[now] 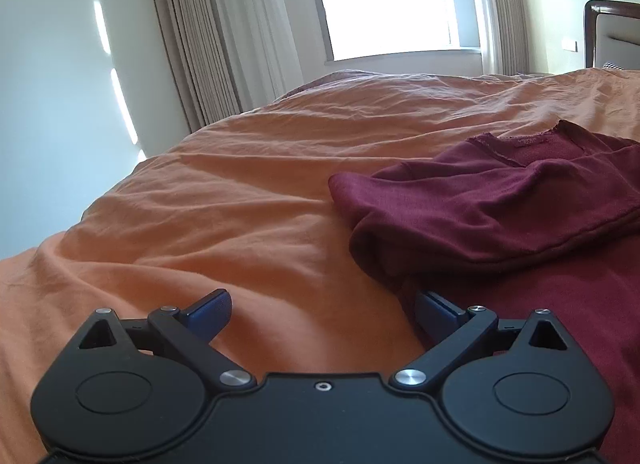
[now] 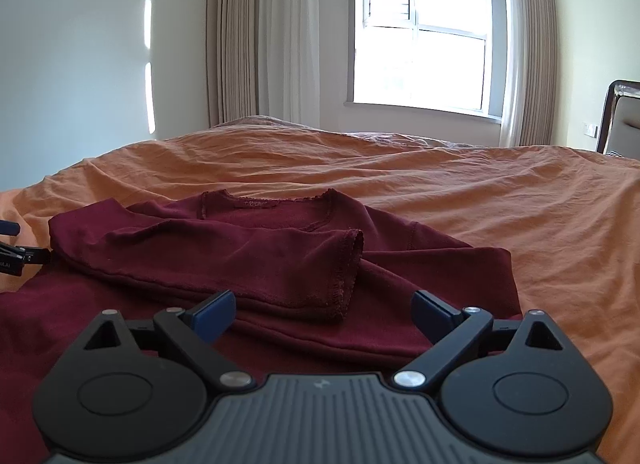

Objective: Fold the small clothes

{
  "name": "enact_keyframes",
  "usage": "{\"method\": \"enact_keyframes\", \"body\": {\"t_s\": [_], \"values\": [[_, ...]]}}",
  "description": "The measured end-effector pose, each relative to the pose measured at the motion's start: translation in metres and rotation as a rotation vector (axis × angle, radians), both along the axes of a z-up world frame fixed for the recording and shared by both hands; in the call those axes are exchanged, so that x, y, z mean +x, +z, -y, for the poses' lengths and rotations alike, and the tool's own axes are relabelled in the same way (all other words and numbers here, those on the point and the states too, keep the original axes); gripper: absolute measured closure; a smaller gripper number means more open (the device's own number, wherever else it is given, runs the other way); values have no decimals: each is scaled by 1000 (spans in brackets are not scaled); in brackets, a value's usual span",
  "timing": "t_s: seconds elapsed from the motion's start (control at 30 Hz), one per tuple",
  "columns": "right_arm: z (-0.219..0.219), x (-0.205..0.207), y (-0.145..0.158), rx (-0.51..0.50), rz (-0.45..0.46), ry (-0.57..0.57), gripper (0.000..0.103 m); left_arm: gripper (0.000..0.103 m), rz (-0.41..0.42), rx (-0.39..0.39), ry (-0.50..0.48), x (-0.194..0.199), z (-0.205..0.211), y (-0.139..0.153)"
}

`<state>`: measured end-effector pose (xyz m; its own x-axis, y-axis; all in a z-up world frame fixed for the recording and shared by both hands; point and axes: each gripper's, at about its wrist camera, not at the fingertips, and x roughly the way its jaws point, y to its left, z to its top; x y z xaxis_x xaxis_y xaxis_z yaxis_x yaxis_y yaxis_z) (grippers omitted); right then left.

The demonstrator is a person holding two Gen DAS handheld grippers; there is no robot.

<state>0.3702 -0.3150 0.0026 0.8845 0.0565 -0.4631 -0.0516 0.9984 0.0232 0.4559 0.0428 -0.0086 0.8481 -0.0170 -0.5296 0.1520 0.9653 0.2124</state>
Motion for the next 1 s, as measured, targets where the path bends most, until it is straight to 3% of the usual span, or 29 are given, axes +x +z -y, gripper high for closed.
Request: {"method": "enact_keyframes", "body": {"t_s": [0.13,0.23,0.37,0.47,0.53,0.73,0.87,1.0], "values": [[4,18,-5,46,-19,-9,16,9,18,1,-21,15,7,5],[7,31,-9,89,-36,-3,23,19,3,-17,-47,25,8,6],[7,45,-16,126,-64,11,38,42,-16,-39,-101,26,8,3],[4,52,-19,138,-79,5,58,77,-17,-57,-139,24,11,2],[3,55,-19,138,-87,-1,79,88,-11,-64,-134,22,13,3],[-8,48,-19,97,-88,32,84,95,-4,-202,-65,20,-6,12],[-6,46,-24,106,-108,31,85,97,-88,-206,-13,24,-11,0],[-4,37,-19,92,-105,43,82,103,-117,-195,35,24,-16,-7]]}}
